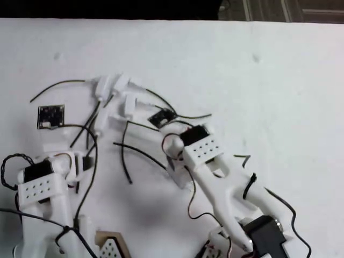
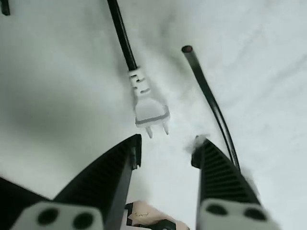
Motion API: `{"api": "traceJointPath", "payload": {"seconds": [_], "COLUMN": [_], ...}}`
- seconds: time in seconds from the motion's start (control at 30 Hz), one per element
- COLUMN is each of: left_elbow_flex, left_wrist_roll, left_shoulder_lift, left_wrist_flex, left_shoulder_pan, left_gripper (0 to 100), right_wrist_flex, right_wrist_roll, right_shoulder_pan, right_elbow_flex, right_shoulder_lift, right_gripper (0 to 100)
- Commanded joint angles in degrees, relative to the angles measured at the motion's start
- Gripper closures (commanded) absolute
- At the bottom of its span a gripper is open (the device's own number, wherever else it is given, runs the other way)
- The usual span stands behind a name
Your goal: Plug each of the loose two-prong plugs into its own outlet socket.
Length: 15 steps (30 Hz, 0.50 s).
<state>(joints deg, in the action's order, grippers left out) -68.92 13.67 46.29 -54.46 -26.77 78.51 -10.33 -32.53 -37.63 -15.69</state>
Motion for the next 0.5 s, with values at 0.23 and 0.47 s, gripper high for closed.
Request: {"api": "traceJointPath", "payload": {"seconds": [0.23,0.47], "left_elbow_flex": [0.18,0.18], "left_wrist_roll": [0.35,0.35], "left_shoulder_lift": [1.45,1.45], "left_wrist_flex": [1.32,1.32], "left_shoulder_pan": [-0.04,-0.04], "left_gripper": [70,70], "right_wrist_flex": [-5.67,-8.48], "right_wrist_roll": [-4.31,-5.01], "right_shoulder_pan": [-0.22,-0.75], "right_elbow_flex": [2.2,2.2], "right_shoulder_lift": [7.69,15.78], "right_gripper": [85.1,85.1]}}
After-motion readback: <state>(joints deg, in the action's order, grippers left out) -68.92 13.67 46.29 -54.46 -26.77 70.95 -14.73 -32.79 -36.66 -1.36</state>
